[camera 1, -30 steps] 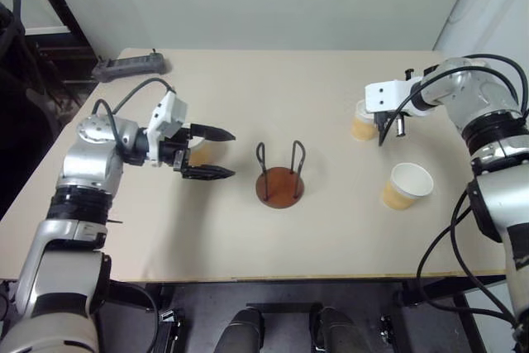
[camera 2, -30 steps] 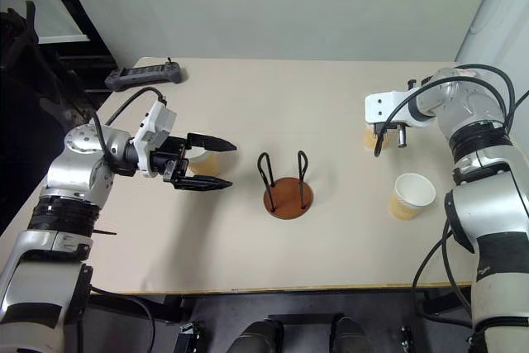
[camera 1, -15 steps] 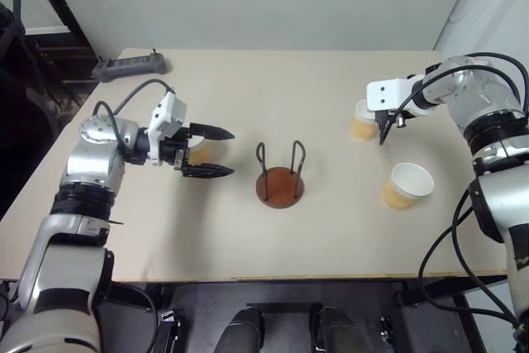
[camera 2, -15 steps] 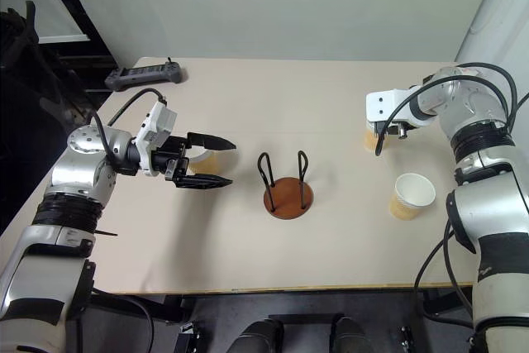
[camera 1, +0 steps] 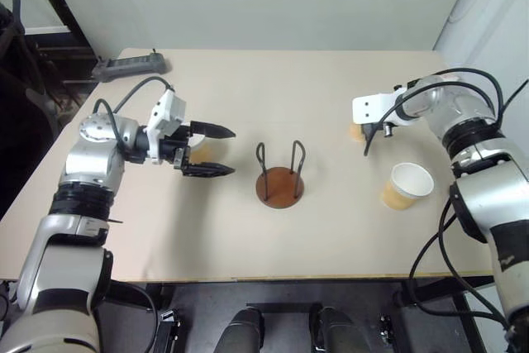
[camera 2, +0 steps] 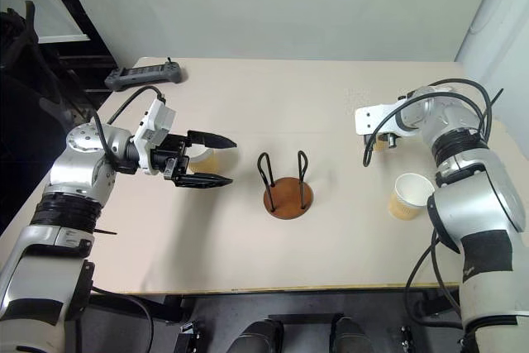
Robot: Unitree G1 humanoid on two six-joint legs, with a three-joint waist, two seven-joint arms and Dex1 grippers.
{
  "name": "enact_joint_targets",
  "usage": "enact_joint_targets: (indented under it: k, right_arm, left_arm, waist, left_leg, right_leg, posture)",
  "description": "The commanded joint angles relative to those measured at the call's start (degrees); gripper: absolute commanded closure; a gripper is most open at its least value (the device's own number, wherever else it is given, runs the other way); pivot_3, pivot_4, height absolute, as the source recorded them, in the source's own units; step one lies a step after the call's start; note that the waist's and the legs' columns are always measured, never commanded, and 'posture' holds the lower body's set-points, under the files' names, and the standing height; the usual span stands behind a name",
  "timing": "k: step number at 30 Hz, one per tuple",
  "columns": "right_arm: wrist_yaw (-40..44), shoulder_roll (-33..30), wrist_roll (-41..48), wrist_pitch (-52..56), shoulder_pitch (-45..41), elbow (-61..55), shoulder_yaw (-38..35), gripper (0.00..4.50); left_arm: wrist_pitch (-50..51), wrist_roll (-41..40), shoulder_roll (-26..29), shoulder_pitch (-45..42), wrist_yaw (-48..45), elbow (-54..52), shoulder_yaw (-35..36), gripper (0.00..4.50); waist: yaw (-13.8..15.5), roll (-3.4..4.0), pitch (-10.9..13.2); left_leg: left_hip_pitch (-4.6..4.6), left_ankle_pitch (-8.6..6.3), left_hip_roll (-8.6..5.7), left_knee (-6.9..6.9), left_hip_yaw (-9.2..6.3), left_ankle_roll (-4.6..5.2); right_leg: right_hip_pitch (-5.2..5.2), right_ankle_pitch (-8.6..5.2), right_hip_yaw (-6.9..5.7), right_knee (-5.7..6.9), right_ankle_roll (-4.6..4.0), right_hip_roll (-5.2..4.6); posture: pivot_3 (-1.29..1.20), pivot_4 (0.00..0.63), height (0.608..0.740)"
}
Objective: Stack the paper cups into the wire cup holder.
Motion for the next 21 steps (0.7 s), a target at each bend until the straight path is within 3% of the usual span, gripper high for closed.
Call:
enact_joint_targets:
  k: [1, 5, 8, 11, 16, 21]
  right_arm:
    - [-2.4, 0.2, -1.9, -0.7, -2.3, 0.5, 1.5, 2.95]
    - [-3.6, 0.3, -3.6, -0.7, -2.0, 1.6, 2.8, 2.95]
    - [-4.2, 0.2, -4.4, -0.7, -1.9, 2.1, 3.1, 3.5]
    - [-4.4, 0.3, -4.7, -0.7, -1.9, 2.3, 3.0, 4.48]
    - [-1.8, -0.3, -3.6, -1.8, -2.3, 1.4, 2.1, 4.48]
    - [6.5, -2.9, 0.4, -4.6, -3.8, -3.0, -0.8, 4.48]
  left_arm:
    - [0.8, -0.9, 1.1, 0.2, -2.4, -2.7, 1.9, 0.0]
    - [1.1, -0.9, 1.2, 0.8, -2.4, -3.7, 2.4, 0.0]
    - [1.3, -0.9, 1.0, 1.0, -2.4, -4.0, 2.6, 0.0]
    - [1.4, -0.9, 0.9, 1.2, -2.4, -4.4, 2.7, 0.0]
    - [1.8, -1.1, 0.1, 1.0, -2.4, -5.4, 2.4, 0.0]
    - [1.6, -1.5, 0.0, 1.0, -2.4, -5.5, 1.7, 0.0]
  waist:
    - [0.0, 0.0, 0.0]
    - [0.0, 0.0, 0.0]
    - [0.0, 0.0, 0.0]
    - [0.0, 0.0, 0.0]
    - [0.0, 0.0, 0.0]
    - [0.0, 0.01, 0.0]
  left_leg:
    - [0.0, 0.0, 0.0, 0.0, 0.0, 0.0]
    - [0.0, -0.01, 0.0, 0.0, 0.0, -0.01]
    - [0.0, -0.01, 0.0, 0.0, 0.01, -0.02]
    - [0.0, -0.01, 0.0, 0.0, 0.01, -0.02]
    - [0.0, -0.01, 0.0, 0.0, 0.01, -0.02]
    - [-0.02, -0.01, 0.0, 0.0, 0.02, -0.02]
  right_leg:
    - [0.0, 0.0, 0.0, 0.0, 0.0, 0.0]
    - [0.0, 0.0, 0.0, 0.0, 0.0, 0.0]
    - [0.0, 0.0, 0.0, 0.0, 0.0, 0.0]
    - [0.0, 0.0, 0.0, 0.01, 0.0, 0.0]
    - [0.0, 0.0, 0.0, 0.01, 0.0, 0.0]
    - [0.0, 0.0, 0.0, 0.0, 0.0, 0.0]
  posture:
    - [0.0, 0.15, 0.74]
    - [0.0, 0.15, 0.74]
    - [0.0, 0.15, 0.74]
    - [0.0, 0.15, 0.74]
    - [0.0, 0.15, 0.74]
    - [0.0, 0.15, 0.74]
